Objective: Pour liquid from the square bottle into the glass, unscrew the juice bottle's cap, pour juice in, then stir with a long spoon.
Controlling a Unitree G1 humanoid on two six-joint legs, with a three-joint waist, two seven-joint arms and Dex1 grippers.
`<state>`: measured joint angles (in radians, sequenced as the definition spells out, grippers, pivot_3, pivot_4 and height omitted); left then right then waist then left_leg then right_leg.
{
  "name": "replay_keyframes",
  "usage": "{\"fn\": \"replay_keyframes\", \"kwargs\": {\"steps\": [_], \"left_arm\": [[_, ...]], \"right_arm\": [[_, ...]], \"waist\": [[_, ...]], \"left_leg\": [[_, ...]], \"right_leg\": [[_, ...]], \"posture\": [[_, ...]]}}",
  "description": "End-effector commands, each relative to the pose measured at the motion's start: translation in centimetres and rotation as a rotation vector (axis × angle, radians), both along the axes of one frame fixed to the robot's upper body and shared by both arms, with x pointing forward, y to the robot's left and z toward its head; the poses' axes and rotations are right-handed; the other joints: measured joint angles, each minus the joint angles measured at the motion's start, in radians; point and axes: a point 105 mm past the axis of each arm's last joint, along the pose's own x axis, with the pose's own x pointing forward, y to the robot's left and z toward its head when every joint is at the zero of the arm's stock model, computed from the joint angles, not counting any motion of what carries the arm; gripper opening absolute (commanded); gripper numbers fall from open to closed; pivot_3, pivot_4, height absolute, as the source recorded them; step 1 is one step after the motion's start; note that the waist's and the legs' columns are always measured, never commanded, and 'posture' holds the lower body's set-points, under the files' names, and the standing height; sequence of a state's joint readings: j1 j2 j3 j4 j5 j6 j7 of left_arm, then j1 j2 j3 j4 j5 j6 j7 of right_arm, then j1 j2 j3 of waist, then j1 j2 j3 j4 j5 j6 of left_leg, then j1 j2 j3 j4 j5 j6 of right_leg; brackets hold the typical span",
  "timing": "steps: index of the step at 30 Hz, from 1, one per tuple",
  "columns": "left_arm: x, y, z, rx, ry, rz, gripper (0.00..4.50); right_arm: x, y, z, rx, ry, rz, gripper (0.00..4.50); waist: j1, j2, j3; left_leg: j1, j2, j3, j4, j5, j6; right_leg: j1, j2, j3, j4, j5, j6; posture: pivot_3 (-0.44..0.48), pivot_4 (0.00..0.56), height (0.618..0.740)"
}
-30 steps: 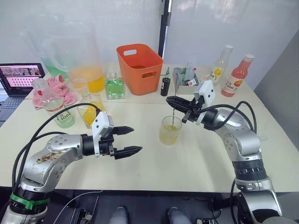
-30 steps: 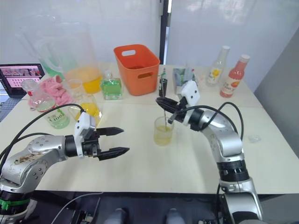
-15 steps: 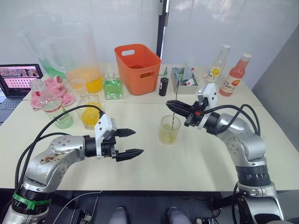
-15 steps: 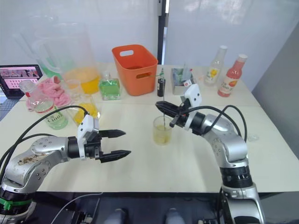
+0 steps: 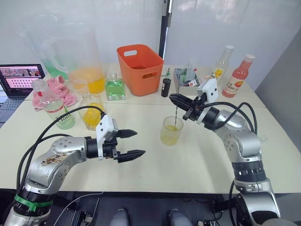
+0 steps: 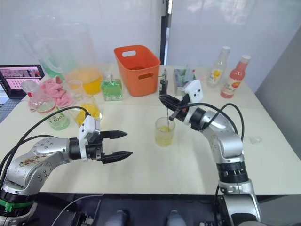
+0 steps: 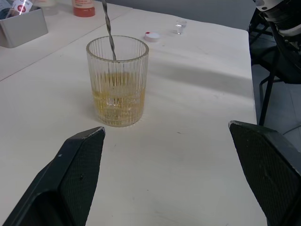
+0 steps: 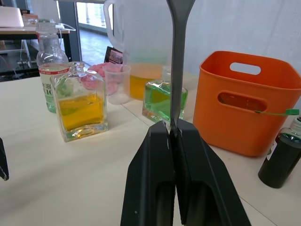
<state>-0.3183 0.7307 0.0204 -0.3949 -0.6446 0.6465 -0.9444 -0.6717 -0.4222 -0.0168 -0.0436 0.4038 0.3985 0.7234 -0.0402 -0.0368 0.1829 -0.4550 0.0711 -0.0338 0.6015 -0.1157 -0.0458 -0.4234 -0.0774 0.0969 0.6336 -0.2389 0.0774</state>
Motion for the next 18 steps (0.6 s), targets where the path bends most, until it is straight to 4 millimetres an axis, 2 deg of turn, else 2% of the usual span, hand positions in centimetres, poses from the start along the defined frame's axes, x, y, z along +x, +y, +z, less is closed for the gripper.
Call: {"fn": "replay_keyframes", "kwargs": {"steps": [1, 7, 18], "left_arm": [[0.0, -0.4, 0.9, -0.004, -0.054, -0.015, 4.46], [0.1, -0.5, 0.8, 0.001, -0.053, -0.022, 4.46], [-0.1, -0.4, 0.6, 0.008, -0.046, -0.025, 4.46]], "right_arm": [[-0.6, -0.2, 1.8, -0.001, -0.072, 0.013, 0.0], [-1.3, 1.5, 1.7, 0.024, -0.071, 0.077, 0.0], [-3.0, 2.5, 2.5, 0.157, -0.026, 0.197, 0.0]], "waist": [[0.001, 0.0, 0.0], [-0.001, 0.0, 0.0], [-0.003, 0.0, 0.0]], "left_leg": [[0.0, 0.0, 0.0, 0.0, 0.0, 0.0], [0.0, 0.0, 0.0, 0.0, 0.0, 0.0], [0.0, 0.0, 0.0, 0.0, 0.0, 0.0]], "right_leg": [[0.0, 0.0, 0.0, 0.0, 0.0, 0.0], [0.0, 0.0, 0.0, 0.0, 0.0, 0.0], [0.0, 0.0, 0.0, 0.002, 0.0, 0.0]], "posture": [[0.0, 0.15, 0.725], [0.0, 0.15, 0.725], [0.0, 0.15, 0.725]]}}
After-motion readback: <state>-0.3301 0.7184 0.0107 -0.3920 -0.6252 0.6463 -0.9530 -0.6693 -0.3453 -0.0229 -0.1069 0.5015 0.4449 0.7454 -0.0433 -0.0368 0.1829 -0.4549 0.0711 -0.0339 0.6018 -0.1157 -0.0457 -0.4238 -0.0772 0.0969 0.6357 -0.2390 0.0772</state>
